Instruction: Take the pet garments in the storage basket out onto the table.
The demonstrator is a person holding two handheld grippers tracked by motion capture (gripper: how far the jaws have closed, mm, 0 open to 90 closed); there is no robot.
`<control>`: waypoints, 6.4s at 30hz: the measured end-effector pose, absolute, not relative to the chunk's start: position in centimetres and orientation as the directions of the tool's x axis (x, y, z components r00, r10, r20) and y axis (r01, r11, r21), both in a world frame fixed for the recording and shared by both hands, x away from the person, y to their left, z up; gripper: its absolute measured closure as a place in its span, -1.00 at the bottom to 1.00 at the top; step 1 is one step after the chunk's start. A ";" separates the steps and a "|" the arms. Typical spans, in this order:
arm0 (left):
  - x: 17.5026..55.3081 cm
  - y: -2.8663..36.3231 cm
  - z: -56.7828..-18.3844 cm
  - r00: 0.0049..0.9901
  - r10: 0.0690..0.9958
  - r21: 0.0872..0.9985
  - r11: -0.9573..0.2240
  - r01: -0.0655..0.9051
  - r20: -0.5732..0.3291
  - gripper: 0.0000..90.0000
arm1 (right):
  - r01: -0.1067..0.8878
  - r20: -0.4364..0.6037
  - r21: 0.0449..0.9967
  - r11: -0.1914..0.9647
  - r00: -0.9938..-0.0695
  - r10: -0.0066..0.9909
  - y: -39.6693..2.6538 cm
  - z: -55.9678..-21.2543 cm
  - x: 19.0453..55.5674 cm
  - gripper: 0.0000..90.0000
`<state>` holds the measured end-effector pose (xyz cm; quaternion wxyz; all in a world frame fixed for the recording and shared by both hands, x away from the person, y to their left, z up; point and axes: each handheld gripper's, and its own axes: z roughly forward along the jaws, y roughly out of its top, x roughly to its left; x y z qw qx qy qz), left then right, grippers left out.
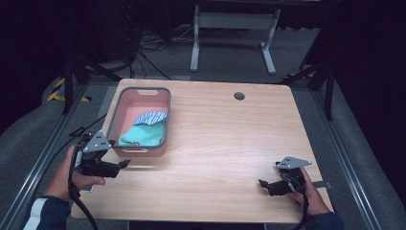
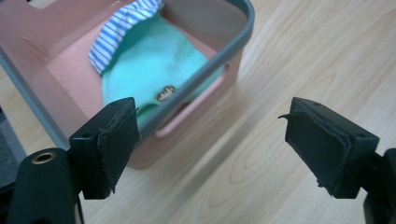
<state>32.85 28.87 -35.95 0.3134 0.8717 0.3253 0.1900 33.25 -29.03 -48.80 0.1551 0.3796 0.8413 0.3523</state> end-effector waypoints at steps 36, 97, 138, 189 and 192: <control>49.5 23.7 -41.4 0.682 0.731 0.249 -0.661 0.707 0.002 -0.50 | 0.530 0.006 0.710 0.464 -0.664 0.748 -29.0 -48.8 33.2 -0.99; 45.4 23.7 -34.1 0.630 0.764 0.541 -0.593 0.596 0.143 0.67 | 0.529 0.006 0.710 0.464 -0.664 0.748 -29.0 -48.8 33.2 -0.99; 40.8 14.5 -30.1 0.806 0.553 0.605 -0.722 0.337 0.211 0.67 | 0.533 0.009 0.710 0.461 -0.661 0.751 -29.0 -48.8 33.2 -0.99; 44.1 2.5 -44.6 0.901 0.433 0.441 -0.803 0.400 -0.029 0.63 | 0.532 0.007 0.710 0.462 -0.661 0.750 -29.0 -48.8 33.2 -0.99; 44.0 2.3 -45.0 0.901 0.434 0.447 -0.803 0.394 -0.014 0.62 | 0.532 0.007 0.710 0.462 -0.661 0.751 -29.0 -48.8 33.2 -0.99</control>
